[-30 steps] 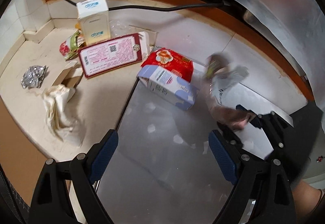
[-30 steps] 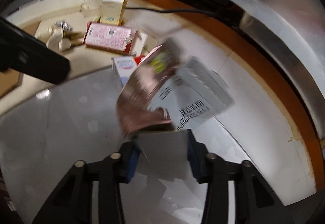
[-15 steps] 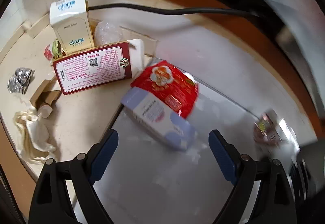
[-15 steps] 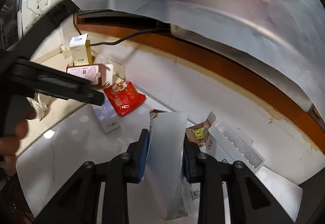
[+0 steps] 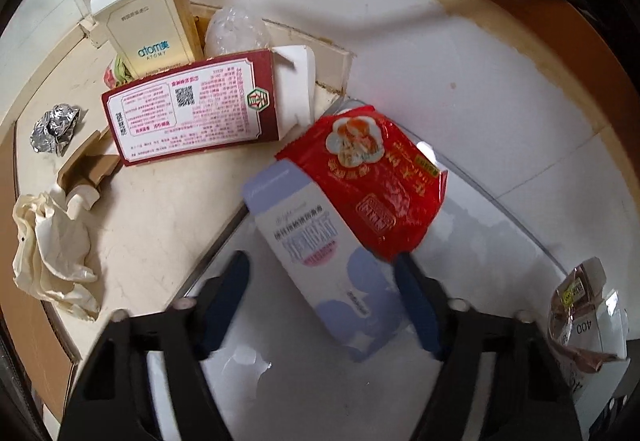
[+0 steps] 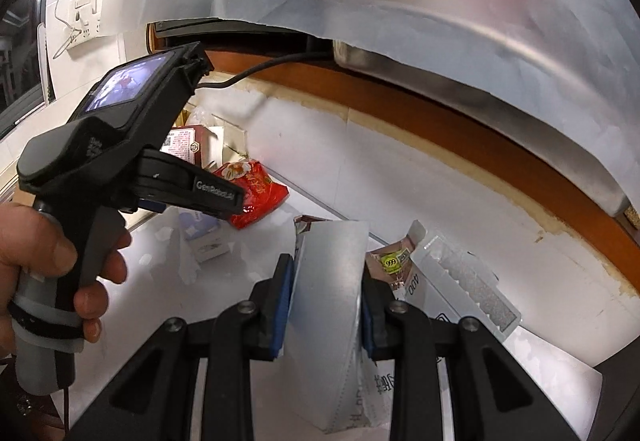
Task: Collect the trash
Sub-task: 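Grasp the torn wrapper with the right tool while the left tool grasps the white-blue carton, then carry the white-blue carton and torn wrapper down over the trash bin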
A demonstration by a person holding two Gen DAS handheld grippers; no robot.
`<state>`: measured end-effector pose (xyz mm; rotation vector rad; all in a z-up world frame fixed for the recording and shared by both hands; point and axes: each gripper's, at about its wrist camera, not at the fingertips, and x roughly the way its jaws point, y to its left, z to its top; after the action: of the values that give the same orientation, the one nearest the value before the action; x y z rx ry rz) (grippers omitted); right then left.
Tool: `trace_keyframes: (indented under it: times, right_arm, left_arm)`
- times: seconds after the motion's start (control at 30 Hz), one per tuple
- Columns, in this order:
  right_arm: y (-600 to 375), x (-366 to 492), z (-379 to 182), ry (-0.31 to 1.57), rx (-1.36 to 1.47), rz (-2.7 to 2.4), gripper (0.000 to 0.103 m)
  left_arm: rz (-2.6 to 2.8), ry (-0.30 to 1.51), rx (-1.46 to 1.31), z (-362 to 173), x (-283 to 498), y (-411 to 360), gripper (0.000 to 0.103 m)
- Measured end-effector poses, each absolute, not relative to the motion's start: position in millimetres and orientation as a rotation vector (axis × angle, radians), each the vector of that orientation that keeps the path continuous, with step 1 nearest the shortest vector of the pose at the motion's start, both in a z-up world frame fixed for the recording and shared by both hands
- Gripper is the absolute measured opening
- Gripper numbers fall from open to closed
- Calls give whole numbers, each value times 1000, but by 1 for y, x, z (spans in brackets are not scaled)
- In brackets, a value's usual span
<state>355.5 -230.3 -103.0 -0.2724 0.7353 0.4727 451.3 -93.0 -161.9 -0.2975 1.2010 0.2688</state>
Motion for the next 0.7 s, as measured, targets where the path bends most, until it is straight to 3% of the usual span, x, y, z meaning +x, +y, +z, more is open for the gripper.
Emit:
trace_keyframes:
  times: [0.07, 0.17, 0.7]
  right_arm:
    - [-231, 355, -105, 746, -268, 483, 28]
    - [-231, 354, -108, 754, -266, 498, 28]
    - [-223, 296, -88, 721, -237, 538, 28]
  left_arm:
    - [257, 1212, -299, -162, 444, -94, 42]
    - [228, 1194, -298, -160, 432, -92, 33]
    - [91, 1103, -280, -101, 302, -66, 33]
